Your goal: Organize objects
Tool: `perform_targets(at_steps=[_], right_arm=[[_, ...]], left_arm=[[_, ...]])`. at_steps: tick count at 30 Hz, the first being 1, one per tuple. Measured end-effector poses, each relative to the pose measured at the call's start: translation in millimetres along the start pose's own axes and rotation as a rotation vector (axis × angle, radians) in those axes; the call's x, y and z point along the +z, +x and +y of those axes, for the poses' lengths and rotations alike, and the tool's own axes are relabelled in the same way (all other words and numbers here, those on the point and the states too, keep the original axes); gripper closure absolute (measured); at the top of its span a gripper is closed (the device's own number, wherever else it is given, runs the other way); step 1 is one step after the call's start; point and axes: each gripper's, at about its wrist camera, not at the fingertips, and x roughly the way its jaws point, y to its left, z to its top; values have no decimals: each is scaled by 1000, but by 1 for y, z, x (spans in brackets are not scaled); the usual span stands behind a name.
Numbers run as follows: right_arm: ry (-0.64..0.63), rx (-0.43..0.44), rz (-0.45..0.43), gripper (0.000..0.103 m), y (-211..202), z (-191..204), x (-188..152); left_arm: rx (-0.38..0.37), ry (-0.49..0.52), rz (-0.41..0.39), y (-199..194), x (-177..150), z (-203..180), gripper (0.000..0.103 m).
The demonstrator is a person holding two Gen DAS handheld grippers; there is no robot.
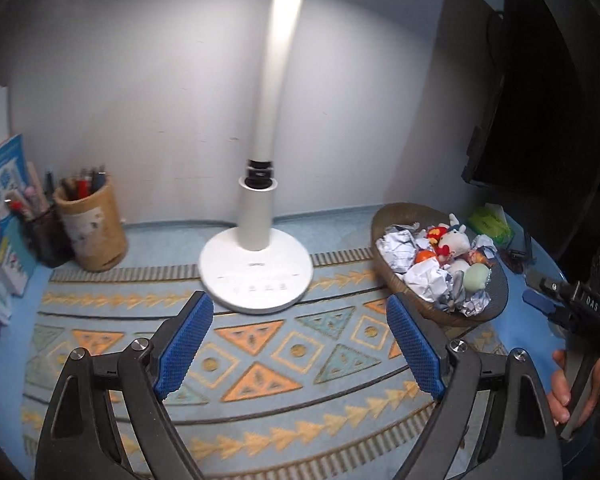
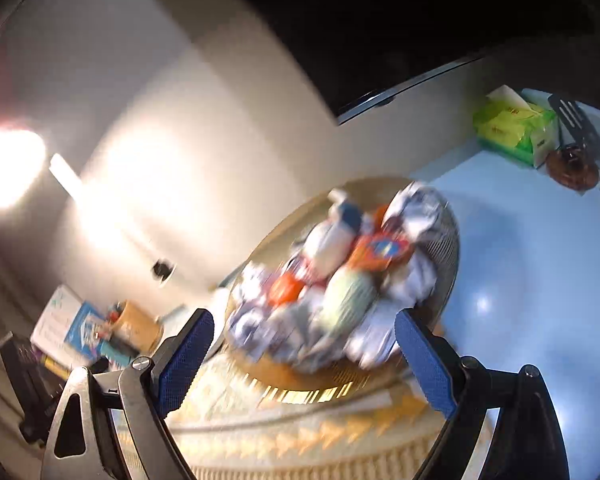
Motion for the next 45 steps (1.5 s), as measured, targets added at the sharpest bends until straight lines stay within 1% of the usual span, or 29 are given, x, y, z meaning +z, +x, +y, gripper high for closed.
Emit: perform_targets(at_steps=[4, 5, 6, 7, 8, 10, 13, 16, 18, 20, 21, 23, 24, 25, 27, 28, 30, 32, 38, 40, 45], right_arm=[[-70, 34, 81, 12, -13, 47, -30], [-93, 42, 93, 12, -15, 59, -37], [-118, 45, 101, 12, -17, 73, -44], [-146, 45, 109, 12, -18, 87, -52], [-173, 42, 119, 12, -16, 100, -59], [-233, 28, 148, 12, -7, 122, -76], [-303, 0, 191, 12, 15, 144, -106], [-424, -75, 171, 12, 35, 156, -138], [-505, -119, 157, 12, 48, 163, -156], [-558, -139, 185, 12, 61, 167, -167], [-569, -142, 200, 12, 65, 167, -170], [-571, -148, 200, 12, 71, 166, -173], [-566, -155, 198, 12, 74, 163, -174], [-557, -163, 196, 12, 78, 160, -175], [-535, -192, 192, 12, 83, 154, -177], [-532, -213, 190, 12, 85, 154, -176], [-528, -225, 163, 12, 83, 154, -174], [-529, -220, 176, 12, 84, 153, -175], [-576, -224, 194, 12, 88, 159, -182], [-587, -228, 192, 12, 88, 160, -184], [-573, -235, 202, 12, 90, 158, -185]], left_arm=[[97, -48, -90, -77, -4, 39, 15], [131, -49, -109, -93, -4, 46, 13], [170, -47, -120, -106, -5, 51, 6], [207, -47, -128, -116, -7, 55, 2], [236, -46, -135, -123, -12, 58, 1], [253, -31, -130, -129, -25, 62, 1], [261, -27, -104, -111, -56, 61, 1], [244, -46, -59, -78, -89, 60, 1], [247, -57, -28, -51, -107, 59, 1], [263, -58, -8, -31, -122, 58, 1], [268, -52, -1, -22, -127, 57, 1], [279, -36, 7, -9, -137, 54, 1], [285, -26, 30, -5, -137, 52, 1], [283, -14, 20, -6, -137, 52, 1], [277, -25, -42, -16, -137, 52, 1], [270, -33, -47, -17, -137, 54, 1], [254, -56, -5, -10, -136, 60, 1], [251, -76, 29, -4, -137, 64, 1], [264, -106, 60, 2, -139, 69, 1], [265, -108, 54, 0, -139, 69, 1], [261, -100, 60, 1, -140, 68, 1]])
